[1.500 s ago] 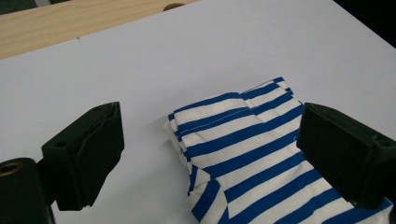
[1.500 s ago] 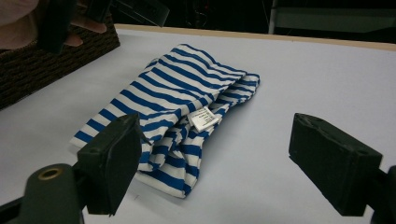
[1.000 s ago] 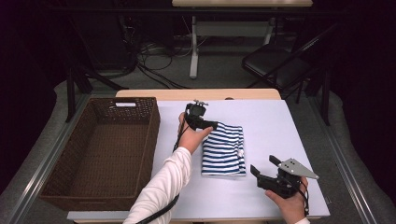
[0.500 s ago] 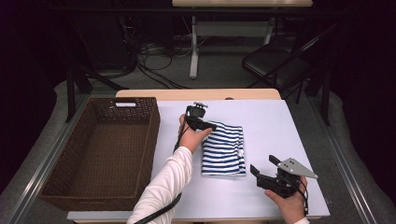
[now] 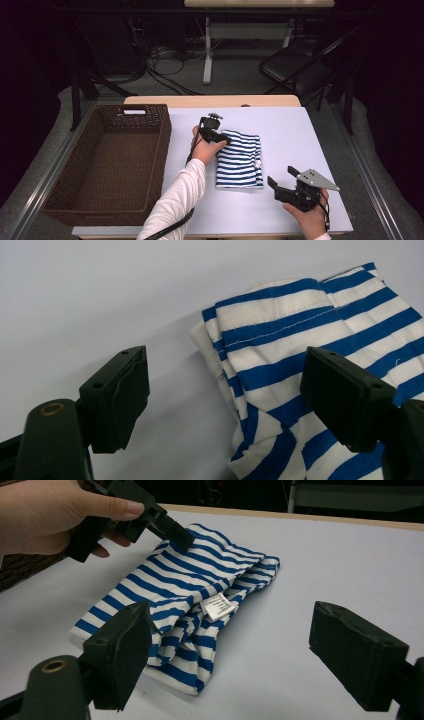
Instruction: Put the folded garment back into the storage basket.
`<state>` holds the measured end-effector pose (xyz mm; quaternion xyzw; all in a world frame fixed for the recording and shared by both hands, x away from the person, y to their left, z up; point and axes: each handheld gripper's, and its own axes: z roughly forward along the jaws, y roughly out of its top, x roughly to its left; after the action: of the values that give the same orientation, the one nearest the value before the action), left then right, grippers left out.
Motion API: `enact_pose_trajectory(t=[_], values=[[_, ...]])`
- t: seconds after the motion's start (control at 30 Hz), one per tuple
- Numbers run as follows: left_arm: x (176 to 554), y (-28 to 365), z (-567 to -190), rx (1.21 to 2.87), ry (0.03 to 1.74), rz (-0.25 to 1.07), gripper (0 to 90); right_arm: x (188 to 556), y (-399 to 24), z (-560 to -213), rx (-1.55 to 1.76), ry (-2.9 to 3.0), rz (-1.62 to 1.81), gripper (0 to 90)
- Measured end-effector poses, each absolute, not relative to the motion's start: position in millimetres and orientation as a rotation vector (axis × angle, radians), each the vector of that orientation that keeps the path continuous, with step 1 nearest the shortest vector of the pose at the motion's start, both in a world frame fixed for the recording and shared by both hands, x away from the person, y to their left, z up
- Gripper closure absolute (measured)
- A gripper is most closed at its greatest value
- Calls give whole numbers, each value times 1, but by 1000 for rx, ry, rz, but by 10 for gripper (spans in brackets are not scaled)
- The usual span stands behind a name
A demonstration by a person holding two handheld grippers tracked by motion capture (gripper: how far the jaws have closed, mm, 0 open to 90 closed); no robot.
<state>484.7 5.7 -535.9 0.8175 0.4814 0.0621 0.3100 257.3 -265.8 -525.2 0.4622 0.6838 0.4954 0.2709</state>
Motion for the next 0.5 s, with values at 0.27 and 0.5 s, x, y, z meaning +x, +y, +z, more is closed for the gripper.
enact_pose_trajectory(t=[0.27, 0.5], values=[[484, -1, -541, 2180, 1258, 154, 223, 258, -263, -525, 1239, 1845, 1329, 170], [484, -1, -544, 2175, 1266, 137, 235, 259, -262, -525, 1237, 1851, 1324, 171]])
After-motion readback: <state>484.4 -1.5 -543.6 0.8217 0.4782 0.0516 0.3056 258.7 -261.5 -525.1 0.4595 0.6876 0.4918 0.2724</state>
